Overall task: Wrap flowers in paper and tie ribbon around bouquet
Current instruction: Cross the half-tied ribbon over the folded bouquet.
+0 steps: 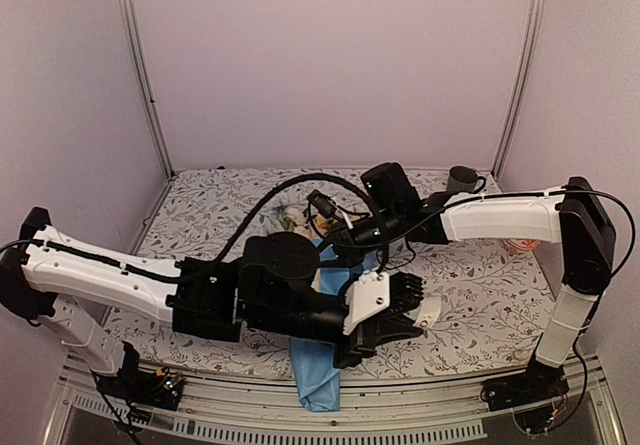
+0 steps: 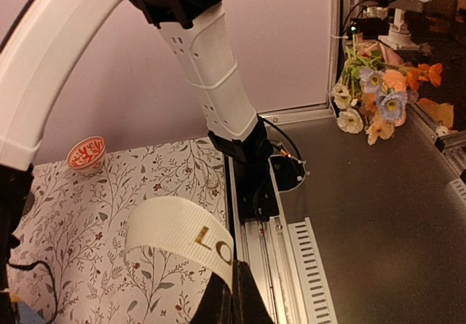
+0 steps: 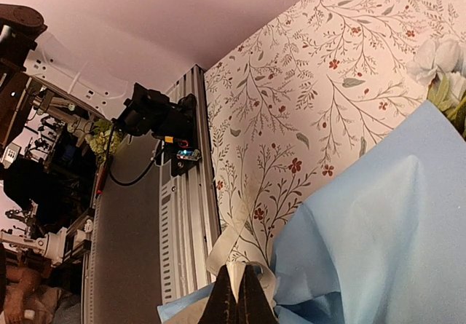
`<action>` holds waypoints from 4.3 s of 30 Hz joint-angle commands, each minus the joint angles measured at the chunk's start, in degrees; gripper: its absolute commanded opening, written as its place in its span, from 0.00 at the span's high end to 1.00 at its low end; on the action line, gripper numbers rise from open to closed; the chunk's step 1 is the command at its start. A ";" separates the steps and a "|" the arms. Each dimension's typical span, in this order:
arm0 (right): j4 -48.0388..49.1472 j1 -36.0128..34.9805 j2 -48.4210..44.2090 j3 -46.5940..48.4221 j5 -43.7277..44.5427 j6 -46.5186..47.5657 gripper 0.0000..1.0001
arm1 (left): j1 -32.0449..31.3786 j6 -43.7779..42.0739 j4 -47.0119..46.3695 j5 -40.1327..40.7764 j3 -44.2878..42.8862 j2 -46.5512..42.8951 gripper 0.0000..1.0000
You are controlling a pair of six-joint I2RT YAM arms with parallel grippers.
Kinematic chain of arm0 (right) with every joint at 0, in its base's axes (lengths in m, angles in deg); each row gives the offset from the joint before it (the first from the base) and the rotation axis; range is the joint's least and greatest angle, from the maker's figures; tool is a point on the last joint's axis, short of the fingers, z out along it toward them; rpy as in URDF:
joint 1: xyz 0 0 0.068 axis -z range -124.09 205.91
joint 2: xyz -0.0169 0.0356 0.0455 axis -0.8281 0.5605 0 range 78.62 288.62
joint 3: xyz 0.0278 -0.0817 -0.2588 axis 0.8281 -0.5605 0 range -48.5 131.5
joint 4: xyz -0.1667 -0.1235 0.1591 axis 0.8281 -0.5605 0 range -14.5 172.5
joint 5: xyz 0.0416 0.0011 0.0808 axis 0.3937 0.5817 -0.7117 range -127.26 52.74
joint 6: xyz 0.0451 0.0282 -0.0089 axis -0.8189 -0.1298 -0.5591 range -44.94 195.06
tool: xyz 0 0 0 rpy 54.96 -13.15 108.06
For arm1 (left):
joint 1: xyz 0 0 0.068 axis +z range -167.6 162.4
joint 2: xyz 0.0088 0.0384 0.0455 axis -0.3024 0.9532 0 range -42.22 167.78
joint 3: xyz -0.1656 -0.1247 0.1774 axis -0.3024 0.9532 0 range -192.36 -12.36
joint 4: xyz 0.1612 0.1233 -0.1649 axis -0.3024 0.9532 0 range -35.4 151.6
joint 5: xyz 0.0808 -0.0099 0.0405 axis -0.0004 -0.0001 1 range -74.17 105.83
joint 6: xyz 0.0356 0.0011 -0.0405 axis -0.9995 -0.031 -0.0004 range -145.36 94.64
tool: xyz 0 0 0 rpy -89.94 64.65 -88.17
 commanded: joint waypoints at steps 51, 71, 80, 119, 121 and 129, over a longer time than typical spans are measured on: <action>-12.36 -1.48 1.84 8.39 0.10 10.16 1.00 | 7.64 8.58 -18.78 10.96 24.66 -13.49 0.58; -8.61 -2.74 0.35 6.70 -3.24 8.27 1.00 | 25.34 18.71 -32.81 2.78 40.75 -12.09 0.47; -8.91 -2.89 0.57 6.24 -5.47 9.13 1.00 | 26.07 19.06 -38.03 -0.16 40.45 -7.26 0.60; 0.99 -18.59 -4.60 -13.15 30.12 6.49 0.70 | 25.91 28.09 -55.25 0.63 48.80 -3.41 1.00; 0.69 -18.82 -3.54 -12.33 30.75 6.99 0.71 | 25.98 27.90 -55.14 0.67 48.79 -3.44 1.00; 0.76 -18.82 -2.98 -11.75 34.48 6.89 0.89 | 25.92 27.73 -54.69 0.43 48.73 -3.64 1.00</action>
